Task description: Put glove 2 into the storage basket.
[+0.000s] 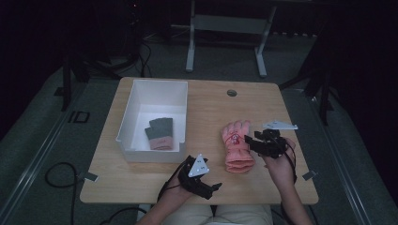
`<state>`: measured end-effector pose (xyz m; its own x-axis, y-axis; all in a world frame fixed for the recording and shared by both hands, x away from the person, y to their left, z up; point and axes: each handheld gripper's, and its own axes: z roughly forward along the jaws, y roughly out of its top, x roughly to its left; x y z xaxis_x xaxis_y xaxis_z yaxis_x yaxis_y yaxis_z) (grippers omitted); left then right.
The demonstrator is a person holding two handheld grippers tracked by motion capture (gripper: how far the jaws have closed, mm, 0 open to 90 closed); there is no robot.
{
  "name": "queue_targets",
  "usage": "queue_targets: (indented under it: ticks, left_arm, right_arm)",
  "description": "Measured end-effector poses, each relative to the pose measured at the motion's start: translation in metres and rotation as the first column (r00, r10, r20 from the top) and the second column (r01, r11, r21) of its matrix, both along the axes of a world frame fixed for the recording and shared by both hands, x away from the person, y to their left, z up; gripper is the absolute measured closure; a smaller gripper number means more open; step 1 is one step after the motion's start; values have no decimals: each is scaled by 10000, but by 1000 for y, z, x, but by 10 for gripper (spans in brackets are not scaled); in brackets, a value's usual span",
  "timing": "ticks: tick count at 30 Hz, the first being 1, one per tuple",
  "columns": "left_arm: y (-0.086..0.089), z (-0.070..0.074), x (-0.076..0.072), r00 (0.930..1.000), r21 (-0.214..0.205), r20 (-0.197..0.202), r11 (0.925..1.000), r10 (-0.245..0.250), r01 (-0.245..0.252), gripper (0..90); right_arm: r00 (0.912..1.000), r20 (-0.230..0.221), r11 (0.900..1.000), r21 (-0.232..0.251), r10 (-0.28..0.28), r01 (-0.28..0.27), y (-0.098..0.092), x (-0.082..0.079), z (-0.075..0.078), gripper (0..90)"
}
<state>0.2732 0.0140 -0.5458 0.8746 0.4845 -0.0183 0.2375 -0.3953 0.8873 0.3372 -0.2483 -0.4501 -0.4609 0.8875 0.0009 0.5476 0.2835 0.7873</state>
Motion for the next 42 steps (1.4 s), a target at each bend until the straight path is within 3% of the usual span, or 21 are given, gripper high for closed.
queue_targets:
  ticks: [2,4,10,12,16,20,22,27,29,32,34,37,39,41,42]
  left_arm:
    - [-1,7,1,9999,-118,-88,9999,-74,73,46]
    - [-3,14,3,9997,-202,-179,9997,-161,157,47]
    - [-21,39,15,9984,54,-266,9987,-504,506,49]
    - [-30,48,21,9976,60,-295,9980,-625,627,54]
    - [-43,66,39,9964,-10,-293,9969,-792,792,64]
    - [-53,76,66,9985,109,-461,9995,-283,288,136]
    - [-55,76,78,9978,168,-656,9998,-56,67,147]
    - [-58,70,98,9966,477,-654,9978,497,-466,213]
    - [-58,65,107,9937,656,-814,9953,765,-712,224]
    - [-56,53,119,9850,810,-1240,9906,1201,-1105,224]
    - [-55,50,121,9832,751,-1344,9906,1238,-1145,223]
    - [-55,44,125,9783,1041,-1574,9874,1351,-1196,198]
    - [-56,41,126,9782,1227,-1422,9833,1511,-1341,199]
    - [-54,38,128,9740,1119,-1616,9836,1585,-1415,199]
    - [-54,33,133,9672,1070,-1962,9840,1613,-1424,199]
  right_arm:
    - [9966,418,9971,-292,713,-701,-12,-3,4,514]
    - [9945,491,9955,-264,921,-908,-15,-3,4,513]
    - [9881,514,9893,-258,1449,-1437,-36,3,4,588]
    - [9870,576,9882,-411,1501,-1478,-40,5,3,606]
    - [9879,679,9901,-222,1395,-1383,-48,10,2,647]
    - [9905,660,9926,-127,1209,-1204,-48,17,2,681]
    - [9898,672,9920,-154,1260,-1252,-44,20,1,681]
    - [9875,707,9900,-120,1411,-1406,-26,31,-6,647]
    - [9899,572,9914,-202,1301,-1291,-20,37,-12,624]
    - [9933,257,9931,-377,1124,-1114,-12,46,-27,516]
    - [9938,222,9934,-389,1086,-1077,-11,46,-30,514]
    - [9945,-168,9940,-352,1029,-1034,-12,51,-42,496]
    - [9934,-367,9936,-267,1090,-1100,-15,54,-48,485]
    - [9927,-562,9929,-455,1070,-1096,-20,56,-54,478]
    - [9914,-755,9927,-475,1067,-1104,-24,57,-58,468]
